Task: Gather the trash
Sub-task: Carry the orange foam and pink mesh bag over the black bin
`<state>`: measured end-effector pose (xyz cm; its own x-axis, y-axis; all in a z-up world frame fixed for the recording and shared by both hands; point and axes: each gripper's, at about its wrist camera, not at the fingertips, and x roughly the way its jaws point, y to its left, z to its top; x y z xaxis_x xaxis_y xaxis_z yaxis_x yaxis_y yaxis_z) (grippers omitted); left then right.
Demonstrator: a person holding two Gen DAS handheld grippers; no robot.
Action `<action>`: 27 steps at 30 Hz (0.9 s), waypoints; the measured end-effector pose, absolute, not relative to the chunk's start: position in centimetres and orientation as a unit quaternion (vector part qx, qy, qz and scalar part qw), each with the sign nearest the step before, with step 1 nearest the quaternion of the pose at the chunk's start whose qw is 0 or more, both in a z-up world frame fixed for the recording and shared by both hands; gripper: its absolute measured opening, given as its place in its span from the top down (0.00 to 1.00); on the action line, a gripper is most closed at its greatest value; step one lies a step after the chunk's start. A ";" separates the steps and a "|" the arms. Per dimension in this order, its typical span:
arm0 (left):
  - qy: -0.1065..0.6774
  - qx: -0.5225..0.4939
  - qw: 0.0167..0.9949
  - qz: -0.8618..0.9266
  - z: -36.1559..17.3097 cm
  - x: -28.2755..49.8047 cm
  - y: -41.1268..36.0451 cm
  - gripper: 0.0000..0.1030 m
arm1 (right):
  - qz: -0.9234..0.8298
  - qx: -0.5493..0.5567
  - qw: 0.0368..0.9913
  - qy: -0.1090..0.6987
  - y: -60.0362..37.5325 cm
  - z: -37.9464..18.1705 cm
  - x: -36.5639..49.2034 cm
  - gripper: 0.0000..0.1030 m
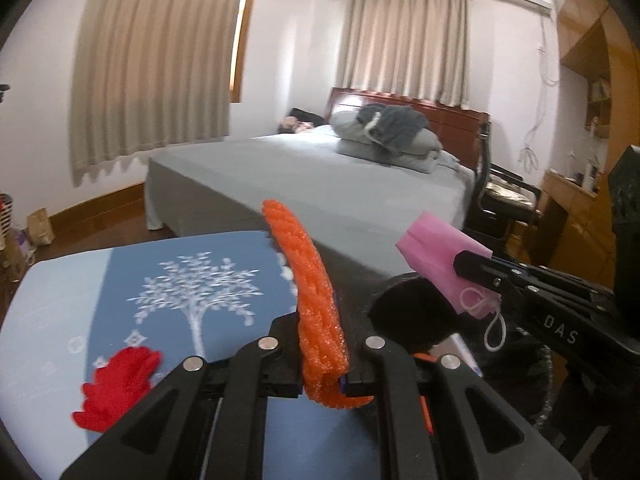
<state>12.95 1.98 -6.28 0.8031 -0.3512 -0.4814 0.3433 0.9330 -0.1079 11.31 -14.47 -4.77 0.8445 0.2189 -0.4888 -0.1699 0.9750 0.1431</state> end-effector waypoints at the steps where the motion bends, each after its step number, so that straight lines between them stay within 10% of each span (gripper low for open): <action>1: 0.254 -0.006 0.948 -0.190 -6.3 12.9 1.2 0.89 | 0.093 0.048 0.960 0.260 -15.3 -4.9 11.0 0.96; 27: 0.270 0.035 0.913 -0.303 -8.7 13.0 -12.2 0.89 | -0.030 0.077 0.957 0.279 -27.1 -8.4 6.3 0.96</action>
